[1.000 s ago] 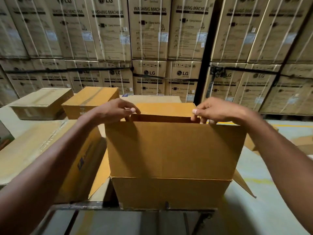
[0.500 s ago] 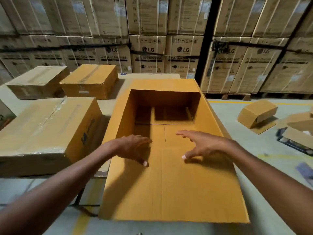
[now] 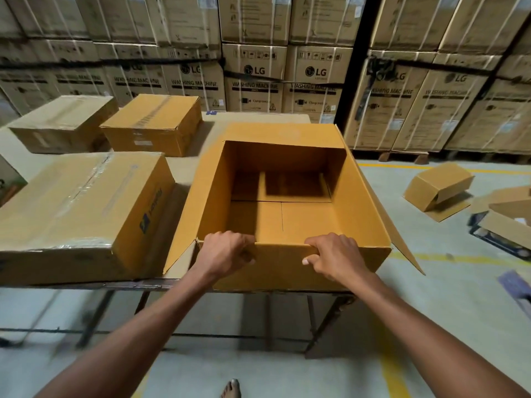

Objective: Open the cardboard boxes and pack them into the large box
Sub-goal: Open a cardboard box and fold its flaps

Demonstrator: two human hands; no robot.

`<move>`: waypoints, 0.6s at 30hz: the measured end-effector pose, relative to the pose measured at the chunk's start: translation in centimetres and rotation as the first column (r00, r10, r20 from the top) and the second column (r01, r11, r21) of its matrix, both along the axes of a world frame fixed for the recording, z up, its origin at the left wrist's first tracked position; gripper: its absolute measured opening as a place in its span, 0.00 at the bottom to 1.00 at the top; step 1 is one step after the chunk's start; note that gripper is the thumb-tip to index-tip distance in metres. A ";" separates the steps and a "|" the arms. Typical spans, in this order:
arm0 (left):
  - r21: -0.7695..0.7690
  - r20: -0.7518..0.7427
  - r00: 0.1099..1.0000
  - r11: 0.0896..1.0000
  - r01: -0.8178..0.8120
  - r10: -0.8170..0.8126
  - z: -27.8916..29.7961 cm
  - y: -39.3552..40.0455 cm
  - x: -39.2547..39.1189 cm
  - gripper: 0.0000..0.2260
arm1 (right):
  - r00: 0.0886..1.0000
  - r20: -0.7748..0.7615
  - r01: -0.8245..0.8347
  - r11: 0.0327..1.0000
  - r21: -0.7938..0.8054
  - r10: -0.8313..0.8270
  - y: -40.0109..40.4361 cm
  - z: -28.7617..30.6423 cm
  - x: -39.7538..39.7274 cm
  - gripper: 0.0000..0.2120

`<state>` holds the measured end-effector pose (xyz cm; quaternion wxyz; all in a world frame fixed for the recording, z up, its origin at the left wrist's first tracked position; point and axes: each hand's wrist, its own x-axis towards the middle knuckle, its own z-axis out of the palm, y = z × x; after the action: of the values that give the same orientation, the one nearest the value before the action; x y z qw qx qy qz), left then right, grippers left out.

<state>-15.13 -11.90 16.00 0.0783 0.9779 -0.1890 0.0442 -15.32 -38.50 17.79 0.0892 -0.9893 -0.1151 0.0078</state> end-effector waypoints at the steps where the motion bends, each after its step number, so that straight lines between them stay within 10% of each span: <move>1: -0.003 0.000 1.000 1.000 0.006 -0.006 0.1 0.0 0.0 0.06 | 1.000 -0.007 -0.006 1.000 0.000 0.006 -0.1 0.0 0.1 0.22; 13: -0.010 -0.183 0.981 0.998 0.060 -0.061 1.7 -0.3 -0.7 0.20 | 0.978 -0.161 -0.124 0.990 0.061 0.132 -1.1 1.2 -0.3 0.29; 18: -0.245 -0.295 0.955 0.969 -0.030 -0.045 4.0 -1.0 2.3 0.43 | 0.979 -0.164 -0.100 0.984 0.145 0.124 -0.4 3.6 3.7 0.33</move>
<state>-12.81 -12.88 19.98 0.2270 0.9552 -0.1717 -0.0809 -11.59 -38.92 21.36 0.1654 -0.9685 -0.1629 0.0904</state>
